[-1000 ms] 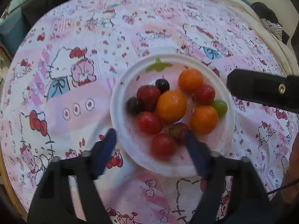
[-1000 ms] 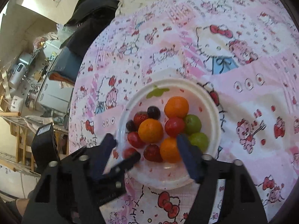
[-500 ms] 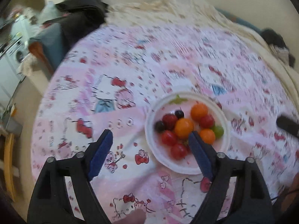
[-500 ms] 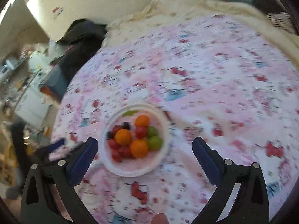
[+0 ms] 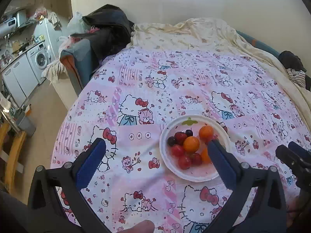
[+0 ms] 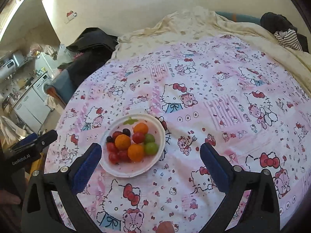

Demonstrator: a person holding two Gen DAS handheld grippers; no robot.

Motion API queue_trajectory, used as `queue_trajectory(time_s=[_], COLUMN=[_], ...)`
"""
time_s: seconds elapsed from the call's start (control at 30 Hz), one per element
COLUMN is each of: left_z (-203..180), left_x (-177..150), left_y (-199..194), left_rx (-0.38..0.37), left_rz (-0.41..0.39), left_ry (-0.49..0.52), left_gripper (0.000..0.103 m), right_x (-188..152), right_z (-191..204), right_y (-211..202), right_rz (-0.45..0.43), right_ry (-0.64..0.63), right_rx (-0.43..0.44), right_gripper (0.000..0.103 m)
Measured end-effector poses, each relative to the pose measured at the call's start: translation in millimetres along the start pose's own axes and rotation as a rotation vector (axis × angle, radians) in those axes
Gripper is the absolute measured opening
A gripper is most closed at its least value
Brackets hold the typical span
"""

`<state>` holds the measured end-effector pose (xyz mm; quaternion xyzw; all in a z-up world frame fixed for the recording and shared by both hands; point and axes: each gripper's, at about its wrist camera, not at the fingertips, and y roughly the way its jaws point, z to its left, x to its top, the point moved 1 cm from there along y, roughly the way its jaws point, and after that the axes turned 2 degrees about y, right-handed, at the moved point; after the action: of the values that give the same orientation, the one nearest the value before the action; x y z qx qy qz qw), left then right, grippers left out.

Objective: Organize fruits

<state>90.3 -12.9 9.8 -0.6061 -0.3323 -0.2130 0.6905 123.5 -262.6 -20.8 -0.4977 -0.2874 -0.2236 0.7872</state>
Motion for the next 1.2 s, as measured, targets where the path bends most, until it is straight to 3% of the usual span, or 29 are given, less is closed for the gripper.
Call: queue_trajectory(time_s=[0.37, 1.2], left_z=[7.4, 7.1], left_x=[-4.1, -13.9], left_y=[-6.3, -7.1], left_rx=[0.038, 0.032], left_rz=[-0.001, 0.025], left_ry=[-0.050, -0.055], left_gripper=[0.103, 0.103], right_x=[-3.8, -5.5], right_z=[7.1, 14.0], right_y=[-2.0, -0.6], right_rz=[0.014, 0.015], right_ry=[0.004, -0.036], right_rx=[0.073, 0.065], right_gripper=[0.103, 0.103])
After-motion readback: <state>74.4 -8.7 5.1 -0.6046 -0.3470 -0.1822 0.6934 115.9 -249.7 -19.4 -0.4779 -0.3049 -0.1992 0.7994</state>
